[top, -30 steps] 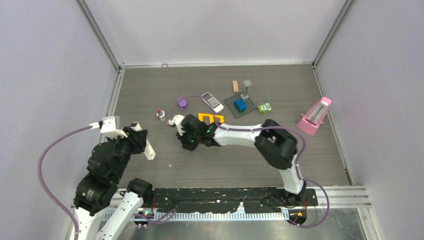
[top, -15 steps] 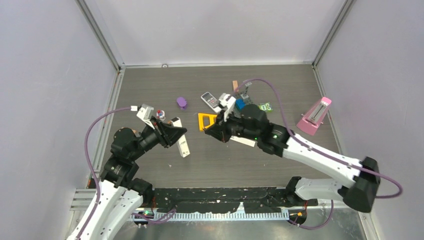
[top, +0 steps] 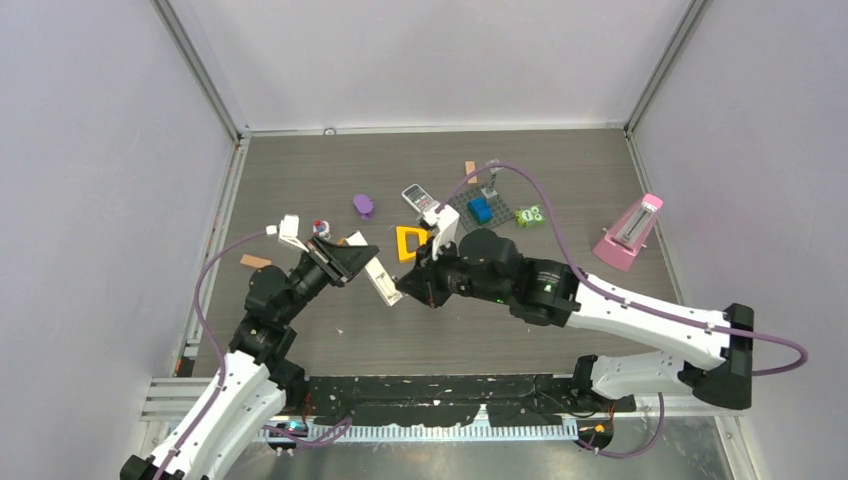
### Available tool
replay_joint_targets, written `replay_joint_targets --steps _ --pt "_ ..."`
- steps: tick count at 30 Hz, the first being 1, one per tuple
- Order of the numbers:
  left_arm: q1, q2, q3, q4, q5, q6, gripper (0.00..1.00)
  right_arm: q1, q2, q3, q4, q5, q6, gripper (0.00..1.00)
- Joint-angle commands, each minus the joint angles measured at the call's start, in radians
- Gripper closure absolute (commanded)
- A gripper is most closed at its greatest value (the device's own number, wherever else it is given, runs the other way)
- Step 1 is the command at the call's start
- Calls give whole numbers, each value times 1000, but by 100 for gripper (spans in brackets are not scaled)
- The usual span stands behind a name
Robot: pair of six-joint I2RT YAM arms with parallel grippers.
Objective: Load the batteries into the remote control
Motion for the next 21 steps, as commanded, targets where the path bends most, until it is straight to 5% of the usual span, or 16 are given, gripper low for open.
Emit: replay_joint_targets --steps 1,21 --pt "4 -16 -18 73 -99 -120 100 48 78 94 -98 159 29 91" --pt "4 -29 -91 114 -93 -204 100 78 349 293 -264 242 -26 88"
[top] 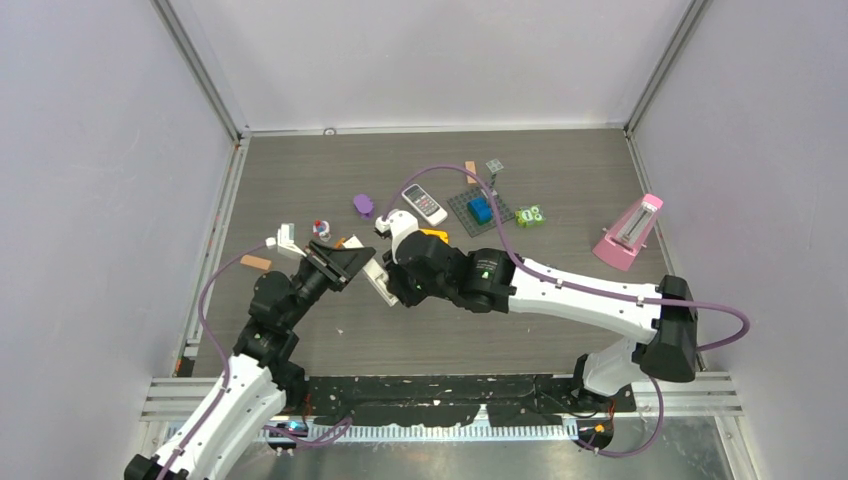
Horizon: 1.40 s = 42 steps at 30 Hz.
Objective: Load the batteries into the remote control
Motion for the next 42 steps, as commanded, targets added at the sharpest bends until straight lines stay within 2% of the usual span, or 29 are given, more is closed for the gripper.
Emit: replay_joint_targets --steps 1,8,17,22,29,34,37,42 --pt "4 -8 -3 94 7 -43 100 5 21 67 -22 37 -26 87" --pt "4 5 -5 89 36 -88 100 5 44 82 -41 55 -35 82" --pt "4 -2 -10 50 18 -91 100 5 25 102 -61 77 -20 67" --pt "4 7 -23 46 13 -97 100 4 -16 105 -64 84 -1 51" --pt "4 25 -38 63 13 -120 100 -3 -76 94 -66 70 36 43" --pt "4 31 -67 120 12 -175 100 -38 -161 -7 -28 14 131 31" --pt "4 33 -89 172 10 -231 100 -54 -242 -113 76 -11 179 24" --pt "4 15 -112 202 5 -341 100 -61 -323 -269 216 -32 256 18"
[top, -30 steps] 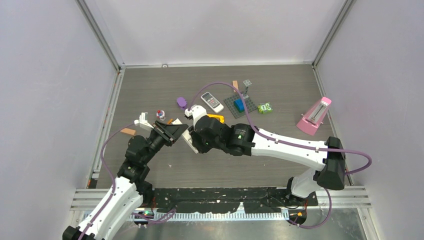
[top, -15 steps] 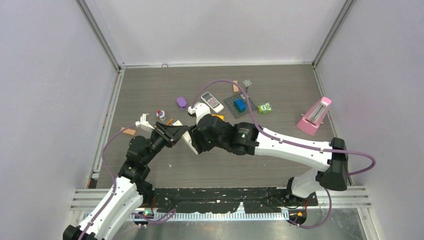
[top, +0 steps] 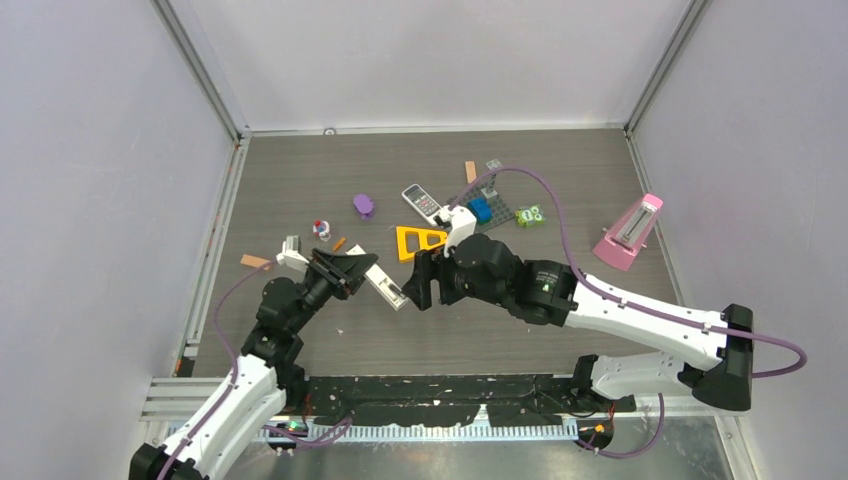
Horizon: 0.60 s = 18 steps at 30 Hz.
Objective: Load the batteries into the remote control
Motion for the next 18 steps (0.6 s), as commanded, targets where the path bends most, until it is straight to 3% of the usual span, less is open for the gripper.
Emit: replay_joint_targets --steps 1,6,18 --pt "2 -29 -12 109 -7 -140 100 0 -70 -88 199 -33 110 18" --pt "2 -82 -37 76 -51 -245 100 1 -103 -139 275 -29 140 17" --pt "2 -116 -57 55 -71 -378 100 0 -66 -119 255 -12 153 20"
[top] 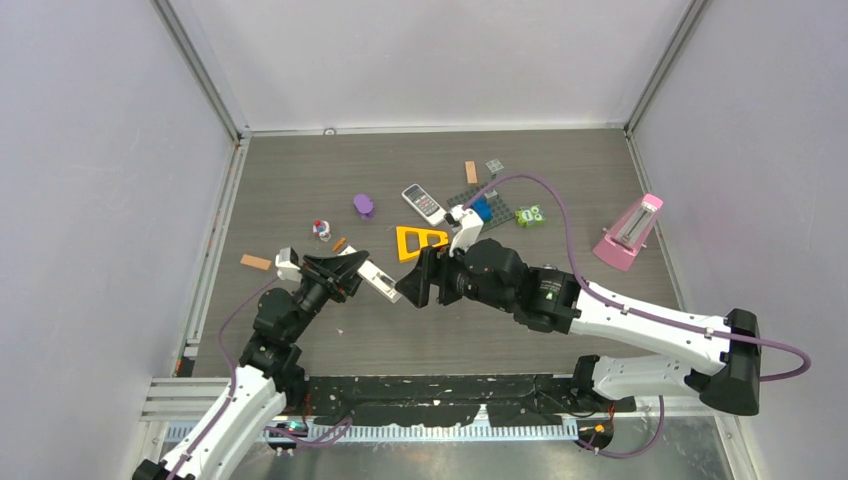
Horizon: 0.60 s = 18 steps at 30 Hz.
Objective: Load the batteries into the remote control
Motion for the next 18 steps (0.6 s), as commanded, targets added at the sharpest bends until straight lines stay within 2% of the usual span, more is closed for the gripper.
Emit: replay_joint_targets --steps 1,18 --pt "2 -8 7 42 -13 -57 100 1 10 27 38 15 18 20" --pt "2 2 9 69 -1 -47 100 -10 53 34 51 -4 19 26"
